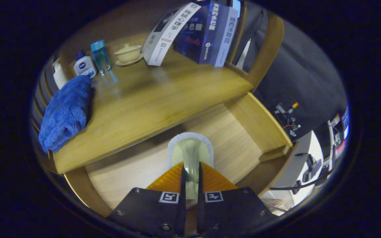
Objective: Pull open the drawer, take out the items inside it, and place them on the countertop above the cabinet.
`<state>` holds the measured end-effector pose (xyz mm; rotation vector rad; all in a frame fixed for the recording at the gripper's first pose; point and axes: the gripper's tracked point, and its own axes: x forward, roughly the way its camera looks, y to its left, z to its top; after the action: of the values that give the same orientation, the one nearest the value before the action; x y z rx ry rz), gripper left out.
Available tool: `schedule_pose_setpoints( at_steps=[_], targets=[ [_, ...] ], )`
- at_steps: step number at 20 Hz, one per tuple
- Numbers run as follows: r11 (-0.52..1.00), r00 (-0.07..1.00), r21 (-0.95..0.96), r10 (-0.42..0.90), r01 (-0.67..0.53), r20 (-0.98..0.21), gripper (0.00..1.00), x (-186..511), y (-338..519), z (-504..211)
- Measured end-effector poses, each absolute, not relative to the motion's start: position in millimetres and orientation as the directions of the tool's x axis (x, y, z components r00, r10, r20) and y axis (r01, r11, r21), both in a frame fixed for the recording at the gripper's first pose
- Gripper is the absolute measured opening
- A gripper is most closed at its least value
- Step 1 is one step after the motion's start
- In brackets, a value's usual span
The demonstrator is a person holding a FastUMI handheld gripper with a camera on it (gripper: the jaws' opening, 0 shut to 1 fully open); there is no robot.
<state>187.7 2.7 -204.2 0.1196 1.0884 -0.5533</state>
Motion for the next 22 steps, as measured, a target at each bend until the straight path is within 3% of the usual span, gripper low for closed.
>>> schedule_pose_setpoints(
  at_steps=[5, 11, 17, 22],
  targets=[
    [0.862, 0.459, -0.177, -0.414, 0.475, -0.786, 0.14, 209, -12, -150],
    [0.942, 0.662, -0.109, -0.302, 0.317, -0.686, 0.14, 276, 17, -111],
    [0.982, 0.716, -0.096, -0.187, 0.166, -0.672, 0.14, 310, 56, -128],
    [0.985, 0.753, -0.125, -0.170, 0.118, -0.636, 0.14, 331, 63, -137]
  ],
)
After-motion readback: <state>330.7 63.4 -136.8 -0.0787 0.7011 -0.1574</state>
